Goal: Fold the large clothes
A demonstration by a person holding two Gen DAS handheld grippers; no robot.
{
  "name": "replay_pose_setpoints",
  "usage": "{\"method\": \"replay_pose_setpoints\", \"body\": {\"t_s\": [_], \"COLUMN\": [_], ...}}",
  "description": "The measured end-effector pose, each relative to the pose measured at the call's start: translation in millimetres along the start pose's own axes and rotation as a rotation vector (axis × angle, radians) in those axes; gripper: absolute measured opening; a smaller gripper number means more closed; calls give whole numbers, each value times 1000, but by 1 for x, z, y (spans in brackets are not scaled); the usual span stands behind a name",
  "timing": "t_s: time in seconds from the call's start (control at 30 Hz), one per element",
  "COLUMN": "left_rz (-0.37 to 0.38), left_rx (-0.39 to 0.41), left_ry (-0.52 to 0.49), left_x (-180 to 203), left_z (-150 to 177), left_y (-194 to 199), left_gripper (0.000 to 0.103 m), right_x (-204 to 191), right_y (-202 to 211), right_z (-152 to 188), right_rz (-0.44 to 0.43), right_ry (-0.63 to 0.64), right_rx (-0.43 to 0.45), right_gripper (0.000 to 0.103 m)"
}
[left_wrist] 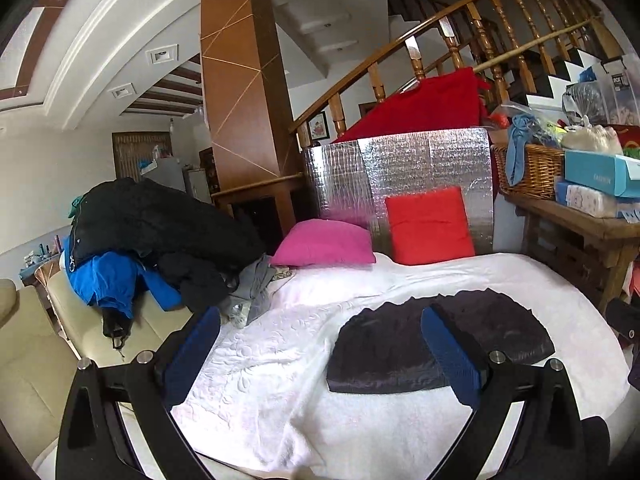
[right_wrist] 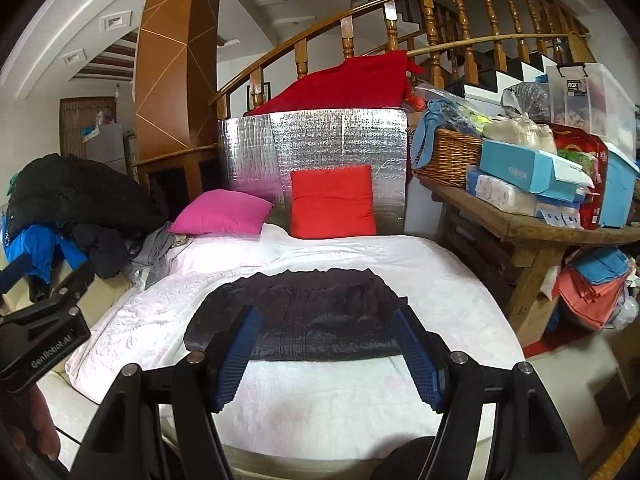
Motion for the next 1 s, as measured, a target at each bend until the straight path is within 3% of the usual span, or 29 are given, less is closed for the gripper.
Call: {"method": "replay_pose_setpoints", "body": {"t_s": [0.4,1.0], "left_rz": [-3,-2], "left_rx": [10,74], "left_ry": [24,55], "left_x": [-13,-33], "left_z": [-6,-24], "left_y": [8,40], "left_gripper": [101,102], "right_x": [-12,-22], "right_y": [3,32], "right_z": [9,-3], "right_rz": [5,2], "right_ry": [15,32], "right_rx": [-38,5], "right_gripper": [73,73]}}
Point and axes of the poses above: each gripper's, at about its wrist camera, not at the fingertips, and y roughly against the way its jaws point, x to its right, z to its underside, the point moved 9 cm from there along -y, roughly the way its jaws point, and after that the axes turned 5 degrees about y, right-handed, at the moved point
